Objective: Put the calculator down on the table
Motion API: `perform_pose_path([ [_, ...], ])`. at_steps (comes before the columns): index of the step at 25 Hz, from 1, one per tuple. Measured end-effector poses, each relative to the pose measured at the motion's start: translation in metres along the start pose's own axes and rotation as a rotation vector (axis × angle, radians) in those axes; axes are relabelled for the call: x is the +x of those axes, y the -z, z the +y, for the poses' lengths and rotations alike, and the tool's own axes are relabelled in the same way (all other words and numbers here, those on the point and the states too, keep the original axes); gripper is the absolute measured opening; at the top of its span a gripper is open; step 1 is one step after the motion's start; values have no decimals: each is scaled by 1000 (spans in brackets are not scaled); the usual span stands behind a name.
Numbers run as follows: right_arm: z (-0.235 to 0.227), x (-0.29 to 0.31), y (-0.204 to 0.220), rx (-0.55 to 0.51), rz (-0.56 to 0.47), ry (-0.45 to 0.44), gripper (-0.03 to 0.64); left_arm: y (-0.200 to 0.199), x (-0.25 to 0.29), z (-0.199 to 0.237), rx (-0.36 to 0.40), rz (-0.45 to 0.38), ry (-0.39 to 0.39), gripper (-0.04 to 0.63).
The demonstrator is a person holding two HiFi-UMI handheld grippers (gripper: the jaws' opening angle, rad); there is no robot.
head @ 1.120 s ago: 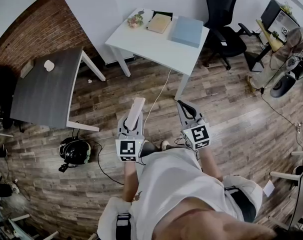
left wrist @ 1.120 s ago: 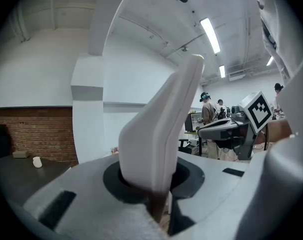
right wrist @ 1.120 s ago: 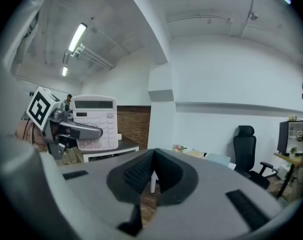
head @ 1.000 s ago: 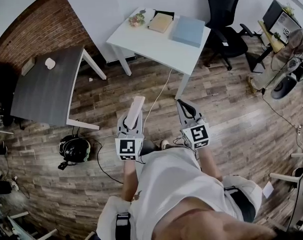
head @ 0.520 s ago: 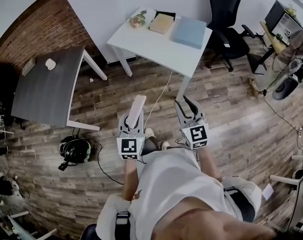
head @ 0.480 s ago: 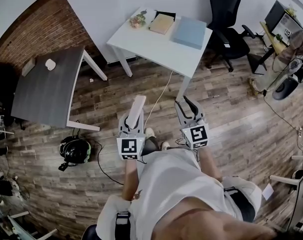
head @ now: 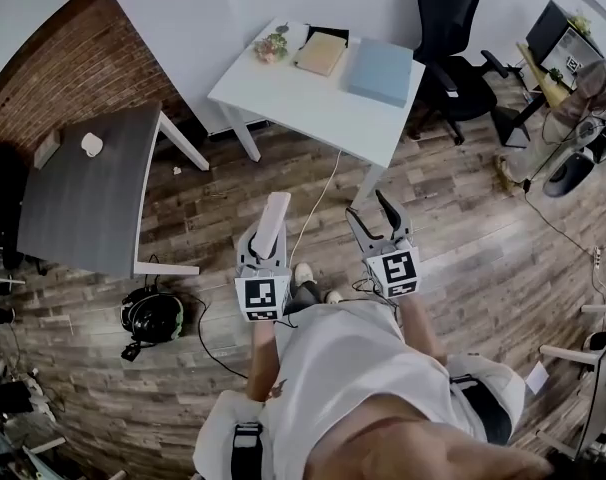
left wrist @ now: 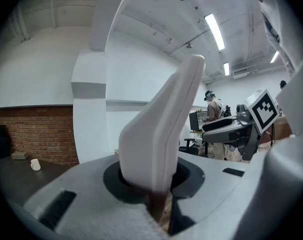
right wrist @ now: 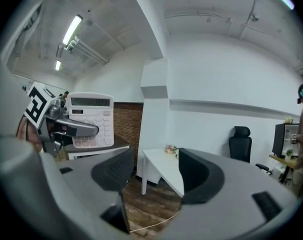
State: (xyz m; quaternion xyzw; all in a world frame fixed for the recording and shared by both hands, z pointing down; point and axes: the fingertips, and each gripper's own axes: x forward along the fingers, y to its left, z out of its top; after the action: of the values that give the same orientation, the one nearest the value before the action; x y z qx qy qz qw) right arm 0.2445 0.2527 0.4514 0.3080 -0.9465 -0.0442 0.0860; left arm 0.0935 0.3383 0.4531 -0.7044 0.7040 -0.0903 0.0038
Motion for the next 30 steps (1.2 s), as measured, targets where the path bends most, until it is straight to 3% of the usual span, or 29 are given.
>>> perform_pose_path([
  [16,-8,95,-9,-3,41,56,270,0,72,82,8,-7,42,74],
  [30,-4,141,-15,-11,69,107,270,7,107,127,-6,-21,83,74],
])
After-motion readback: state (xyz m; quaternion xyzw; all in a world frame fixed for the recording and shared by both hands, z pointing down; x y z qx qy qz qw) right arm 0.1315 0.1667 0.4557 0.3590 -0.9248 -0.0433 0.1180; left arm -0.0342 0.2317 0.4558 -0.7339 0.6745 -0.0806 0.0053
